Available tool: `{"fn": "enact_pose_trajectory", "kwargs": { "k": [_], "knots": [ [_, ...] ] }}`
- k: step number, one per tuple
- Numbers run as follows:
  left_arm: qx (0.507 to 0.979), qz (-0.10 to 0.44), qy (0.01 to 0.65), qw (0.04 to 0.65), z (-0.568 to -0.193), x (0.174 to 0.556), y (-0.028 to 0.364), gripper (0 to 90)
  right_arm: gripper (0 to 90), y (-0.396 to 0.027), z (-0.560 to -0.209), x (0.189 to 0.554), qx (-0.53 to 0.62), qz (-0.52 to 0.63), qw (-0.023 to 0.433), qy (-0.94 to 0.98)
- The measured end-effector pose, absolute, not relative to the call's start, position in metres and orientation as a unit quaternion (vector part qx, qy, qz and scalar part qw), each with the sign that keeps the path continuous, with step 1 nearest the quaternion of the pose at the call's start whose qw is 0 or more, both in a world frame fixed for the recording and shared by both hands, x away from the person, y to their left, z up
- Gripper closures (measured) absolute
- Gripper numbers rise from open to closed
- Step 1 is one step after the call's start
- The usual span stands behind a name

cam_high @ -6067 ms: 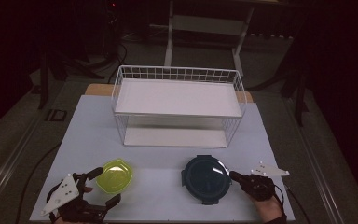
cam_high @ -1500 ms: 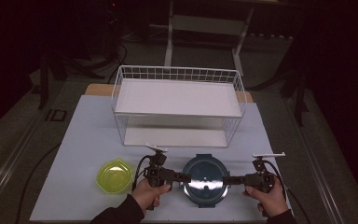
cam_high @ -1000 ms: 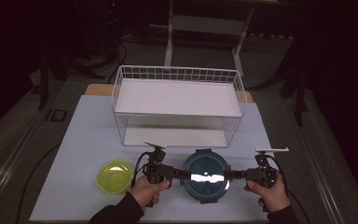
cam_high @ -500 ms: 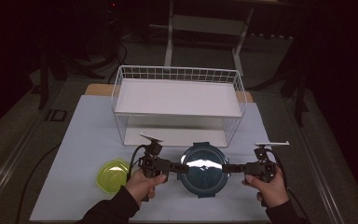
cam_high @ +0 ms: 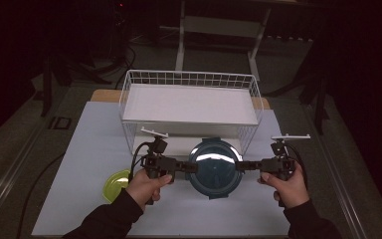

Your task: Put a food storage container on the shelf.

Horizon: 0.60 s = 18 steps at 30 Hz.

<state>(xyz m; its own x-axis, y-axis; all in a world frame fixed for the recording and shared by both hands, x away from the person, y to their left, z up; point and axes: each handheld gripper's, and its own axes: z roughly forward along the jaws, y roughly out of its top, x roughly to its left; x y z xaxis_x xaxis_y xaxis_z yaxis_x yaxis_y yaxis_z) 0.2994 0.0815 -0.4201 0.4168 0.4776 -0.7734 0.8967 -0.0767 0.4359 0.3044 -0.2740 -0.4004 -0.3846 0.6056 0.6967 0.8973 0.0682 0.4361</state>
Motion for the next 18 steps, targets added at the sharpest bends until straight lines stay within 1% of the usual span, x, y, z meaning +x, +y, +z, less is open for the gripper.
{"fn": "enact_pose_trajectory", "kwargs": {
  "k": [7,18],
  "knots": [
    [0.700,-0.204,0.486,0.482,-0.389,0.305,0.093,48.9,55.7,-0.263,-0.371,0.314,-0.514,-0.446,0.158,-0.716],
    [0.700,-0.184,0.476,0.500,-0.350,0.318,0.105,49.4,55.8,-0.251,-0.329,0.330,-0.496,-0.463,0.139,-0.722]
  ]
}}
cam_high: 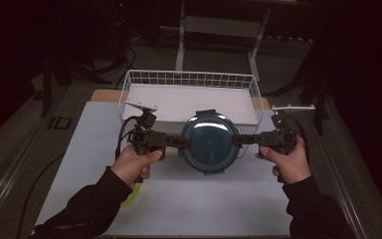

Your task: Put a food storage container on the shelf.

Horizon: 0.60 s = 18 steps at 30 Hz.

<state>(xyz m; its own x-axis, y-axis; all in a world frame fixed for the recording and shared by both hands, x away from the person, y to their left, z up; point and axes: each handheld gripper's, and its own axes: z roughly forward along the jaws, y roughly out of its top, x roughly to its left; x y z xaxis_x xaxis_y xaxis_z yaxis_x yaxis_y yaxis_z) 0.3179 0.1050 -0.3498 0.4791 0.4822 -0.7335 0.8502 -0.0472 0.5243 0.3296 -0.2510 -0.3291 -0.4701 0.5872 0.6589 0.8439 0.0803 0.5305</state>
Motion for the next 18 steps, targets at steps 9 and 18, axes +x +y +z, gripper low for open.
{"fn": "enact_pose_trajectory", "kwargs": {
  "k": [9,18],
  "knots": [
    [0.702,-0.176,0.468,0.507,-0.324,0.344,0.109,49.6,55.7,-0.248,-0.305,0.351,-0.491,-0.478,0.129,-0.717],
    [0.697,-0.182,0.473,0.508,-0.315,0.378,0.111,49.5,55.6,-0.245,-0.294,0.381,-0.505,-0.478,0.126,-0.707]
  ]
}}
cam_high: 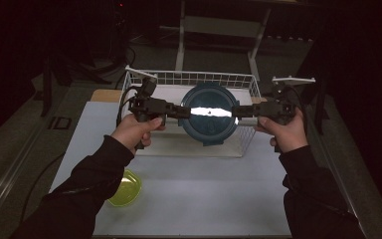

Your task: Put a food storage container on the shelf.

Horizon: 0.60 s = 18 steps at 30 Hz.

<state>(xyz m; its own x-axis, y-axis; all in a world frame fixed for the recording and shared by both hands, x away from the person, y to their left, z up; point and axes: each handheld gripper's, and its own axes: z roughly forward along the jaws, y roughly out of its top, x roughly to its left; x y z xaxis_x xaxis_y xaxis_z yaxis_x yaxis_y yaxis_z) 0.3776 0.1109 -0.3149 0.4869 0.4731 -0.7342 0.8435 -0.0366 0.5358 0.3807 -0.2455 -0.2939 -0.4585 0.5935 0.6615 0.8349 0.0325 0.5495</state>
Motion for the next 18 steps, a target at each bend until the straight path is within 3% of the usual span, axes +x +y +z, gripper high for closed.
{"fn": "enact_pose_trajectory", "kwargs": {
  "k": [18],
  "knots": [
    [0.675,-0.190,0.494,0.514,-0.322,0.419,0.117,49.1,55.4,-0.240,-0.299,0.422,-0.534,-0.475,0.133,-0.687]
  ]
}}
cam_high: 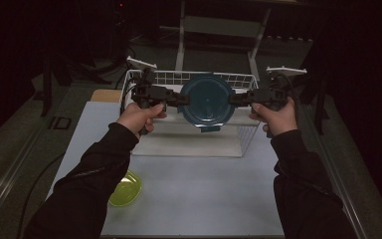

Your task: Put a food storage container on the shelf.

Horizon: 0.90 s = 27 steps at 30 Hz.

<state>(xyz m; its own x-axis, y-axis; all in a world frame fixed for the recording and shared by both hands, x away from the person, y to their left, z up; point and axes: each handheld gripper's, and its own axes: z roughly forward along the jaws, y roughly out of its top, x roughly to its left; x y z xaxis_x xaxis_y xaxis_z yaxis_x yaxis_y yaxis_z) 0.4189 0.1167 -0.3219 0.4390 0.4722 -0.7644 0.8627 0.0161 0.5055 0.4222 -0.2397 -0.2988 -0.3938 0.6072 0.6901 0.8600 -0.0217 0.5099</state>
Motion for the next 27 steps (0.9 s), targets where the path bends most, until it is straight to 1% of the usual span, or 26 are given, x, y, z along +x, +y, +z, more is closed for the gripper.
{"fn": "enact_pose_trajectory", "kwargs": {
  "k": [9,10,11,12,13,20,27],
  "knots": [
    [0.644,-0.217,0.511,0.526,-0.332,0.435,0.122,49.2,53.5,-0.237,-0.300,0.436,-0.553,-0.462,0.134,-0.680],
    [0.643,-0.216,0.517,0.523,-0.333,0.437,0.122,49.8,62.0,-0.236,-0.304,0.438,-0.567,-0.453,0.111,-0.679],
    [0.645,-0.213,0.520,0.518,-0.335,0.439,0.123,51.6,62.3,-0.237,-0.305,0.439,-0.568,-0.460,0.117,-0.673],
    [0.647,-0.211,0.520,0.516,-0.336,0.439,0.123,53.3,61.4,-0.237,-0.305,0.440,-0.569,-0.460,0.113,-0.672],
    [0.643,-0.214,0.521,0.520,-0.337,0.439,0.124,53.3,62.1,-0.236,-0.305,0.441,-0.571,-0.459,0.113,-0.671],
    [0.658,-0.187,0.514,0.518,-0.333,0.435,0.123,53.4,58.9,-0.236,-0.306,0.441,-0.570,-0.463,0.104,-0.671],
    [0.657,-0.159,0.520,0.522,-0.325,0.428,0.133,48.4,55.9,-0.240,-0.296,0.433,-0.557,-0.464,0.073,-0.685]
  ]
}}
